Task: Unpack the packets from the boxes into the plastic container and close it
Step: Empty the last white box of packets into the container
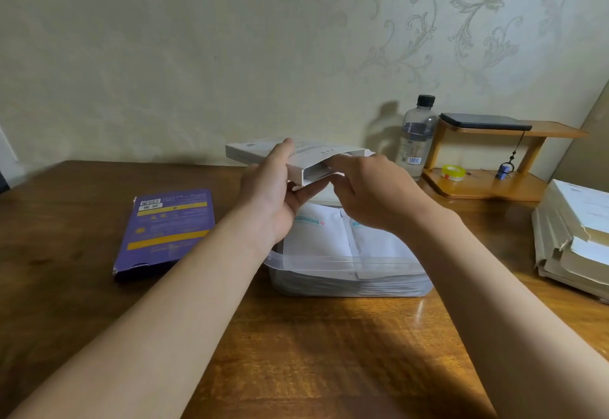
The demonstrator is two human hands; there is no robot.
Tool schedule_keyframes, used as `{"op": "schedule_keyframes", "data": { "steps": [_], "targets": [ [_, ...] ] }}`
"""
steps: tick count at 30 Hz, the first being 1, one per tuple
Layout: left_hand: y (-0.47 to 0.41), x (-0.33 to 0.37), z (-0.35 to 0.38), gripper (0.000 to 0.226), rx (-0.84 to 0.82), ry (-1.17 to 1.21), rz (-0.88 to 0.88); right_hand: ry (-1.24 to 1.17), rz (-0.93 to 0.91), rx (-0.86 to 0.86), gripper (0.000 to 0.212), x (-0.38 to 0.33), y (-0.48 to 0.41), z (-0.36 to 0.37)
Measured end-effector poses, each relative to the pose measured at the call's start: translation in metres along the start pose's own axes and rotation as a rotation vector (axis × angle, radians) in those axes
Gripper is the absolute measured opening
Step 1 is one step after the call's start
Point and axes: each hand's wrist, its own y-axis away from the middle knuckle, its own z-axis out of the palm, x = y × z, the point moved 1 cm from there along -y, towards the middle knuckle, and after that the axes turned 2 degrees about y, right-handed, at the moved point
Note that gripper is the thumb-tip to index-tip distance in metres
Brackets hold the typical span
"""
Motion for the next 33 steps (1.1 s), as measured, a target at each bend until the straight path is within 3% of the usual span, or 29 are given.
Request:
{"op": "schedule_keyframes", "data": {
  "steps": [9,14,17,20,22,27,33],
  "targets": [
    [-0.001,0.001,-0.001,0.031,0.027,0.014,-0.008,0.015,-0.047,0.192,0.035,0.006,-0.001,0.006],
    [-0.004,0.001,-0.002,0.032,0.060,-0.005,0.000,0.067,-0.042,0.320,0.012,0.004,0.001,0.007],
    [-0.004,0.000,-0.002,0.033,0.089,-0.012,0.016,0.034,-0.006,0.268,0.009,0.005,0.002,0.001],
    [-0.003,0.002,-0.002,0.031,0.127,0.001,0.049,-0.075,-0.009,0.197,0.023,0.006,0.003,-0.010],
    [-0.003,0.005,-0.001,0.027,0.146,0.026,0.063,-0.180,0.008,0.172,0.017,0.010,0.003,-0.015],
    [-0.002,0.010,0.000,0.010,0.157,0.082,0.078,-0.455,0.081,0.347,0.018,0.032,0.000,-0.031],
    [-0.006,0.016,-0.004,0.015,0.223,0.065,0.135,-0.791,0.210,0.437,0.022,0.051,0.001,-0.049]
  ]
}}
